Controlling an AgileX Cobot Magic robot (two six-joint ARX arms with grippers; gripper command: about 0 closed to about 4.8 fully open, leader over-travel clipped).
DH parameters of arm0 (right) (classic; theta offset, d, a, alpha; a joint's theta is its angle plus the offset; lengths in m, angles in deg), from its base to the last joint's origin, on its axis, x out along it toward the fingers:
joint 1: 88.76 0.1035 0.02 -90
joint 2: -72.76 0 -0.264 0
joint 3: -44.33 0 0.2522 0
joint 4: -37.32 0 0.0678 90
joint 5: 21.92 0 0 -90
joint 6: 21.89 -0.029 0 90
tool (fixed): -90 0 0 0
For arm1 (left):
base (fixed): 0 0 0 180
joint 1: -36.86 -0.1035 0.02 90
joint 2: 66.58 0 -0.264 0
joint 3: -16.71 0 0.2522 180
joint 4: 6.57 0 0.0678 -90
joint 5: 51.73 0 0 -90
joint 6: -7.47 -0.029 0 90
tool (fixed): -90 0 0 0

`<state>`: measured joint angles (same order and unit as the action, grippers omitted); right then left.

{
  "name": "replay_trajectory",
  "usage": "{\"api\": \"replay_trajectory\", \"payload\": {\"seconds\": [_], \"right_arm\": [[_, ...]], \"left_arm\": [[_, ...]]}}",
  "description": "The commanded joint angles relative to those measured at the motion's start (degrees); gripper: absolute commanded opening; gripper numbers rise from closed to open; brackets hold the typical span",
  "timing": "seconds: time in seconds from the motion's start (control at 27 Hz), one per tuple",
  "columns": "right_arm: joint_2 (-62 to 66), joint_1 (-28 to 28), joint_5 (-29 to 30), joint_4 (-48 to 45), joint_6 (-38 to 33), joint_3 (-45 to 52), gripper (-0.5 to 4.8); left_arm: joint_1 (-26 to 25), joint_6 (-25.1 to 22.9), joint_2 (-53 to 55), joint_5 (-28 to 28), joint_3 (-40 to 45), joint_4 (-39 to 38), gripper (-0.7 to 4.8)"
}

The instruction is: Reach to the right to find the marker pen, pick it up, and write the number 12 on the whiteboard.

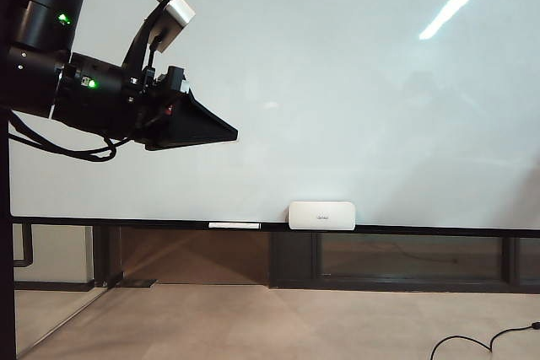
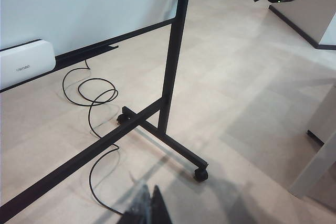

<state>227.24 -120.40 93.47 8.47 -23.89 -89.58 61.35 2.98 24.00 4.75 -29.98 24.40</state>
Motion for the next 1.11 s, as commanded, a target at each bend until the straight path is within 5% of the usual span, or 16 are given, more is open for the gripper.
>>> {"api": "replay_trajectory", "payload": {"seconds": [0.04,1.11], "right_arm": [[-0.1,-0.1,0.0,-1.0,0.9,-0.4,2.45],[0.2,0.8,-5.2,-3.8,4.0,-0.6,2.42]], "left_arm": [[0.1,-0.1,-0.1,0.4,-0.4,0.3,-0.05],[0.1,0.7,-0.2,0.3,-0.6,1.2,-0.05]]}}
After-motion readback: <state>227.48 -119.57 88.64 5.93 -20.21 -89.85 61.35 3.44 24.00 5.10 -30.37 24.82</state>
